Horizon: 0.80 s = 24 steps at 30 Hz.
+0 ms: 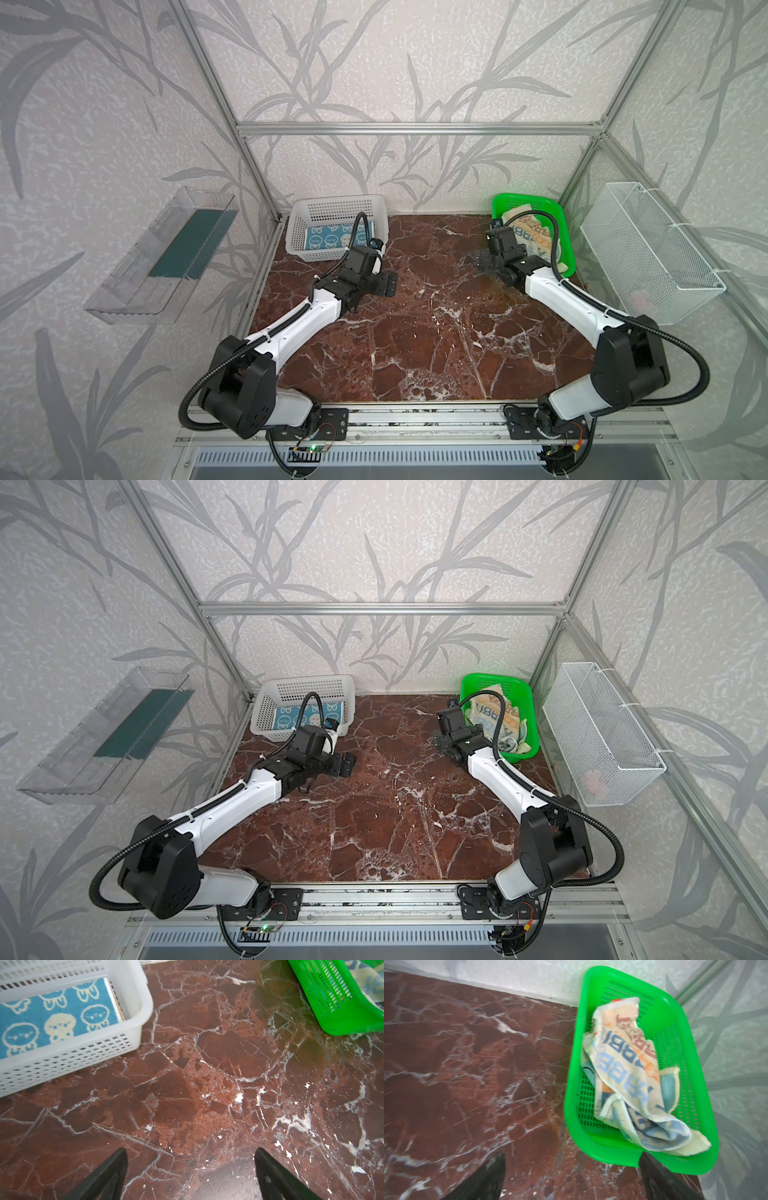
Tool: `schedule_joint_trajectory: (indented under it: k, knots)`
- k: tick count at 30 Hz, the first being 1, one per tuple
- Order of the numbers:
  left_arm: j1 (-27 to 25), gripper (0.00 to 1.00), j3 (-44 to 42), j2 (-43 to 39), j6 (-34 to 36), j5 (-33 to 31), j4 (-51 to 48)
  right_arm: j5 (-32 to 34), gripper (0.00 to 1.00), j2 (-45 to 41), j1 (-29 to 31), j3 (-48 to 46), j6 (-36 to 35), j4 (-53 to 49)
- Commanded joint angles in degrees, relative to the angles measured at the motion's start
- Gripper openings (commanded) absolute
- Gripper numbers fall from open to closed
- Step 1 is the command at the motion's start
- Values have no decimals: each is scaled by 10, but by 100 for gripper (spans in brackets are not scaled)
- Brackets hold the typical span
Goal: Fold and stack the towels
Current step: 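Raise the left gripper from the basket while the right reaches into the green basket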
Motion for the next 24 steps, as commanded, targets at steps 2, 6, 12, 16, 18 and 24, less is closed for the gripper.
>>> schedule_joint_trajectory:
  k: [2, 6, 12, 16, 18, 24]
  knots:
    - [-16, 94, -14, 3, -5, 21, 38, 25, 95, -1, -63, 22, 24, -18]
    - [-24, 94, -24, 8, -7, 27, 59, 22, 93, 9, -115, 28, 39, -10]
    - [-28, 93, -29, 21, -9, 29, 64, 51, 90, 56, -144, 44, 21, 7]
    - [-31, 93, -27, 31, -8, 34, 64, 67, 90, 92, -154, 59, 18, 3]
    - [-33, 93, -27, 34, -6, 36, 64, 68, 90, 111, -161, 62, 16, 7]
    - [-34, 93, -24, 38, 1, 32, 60, 74, 90, 148, -177, 70, -6, 17]
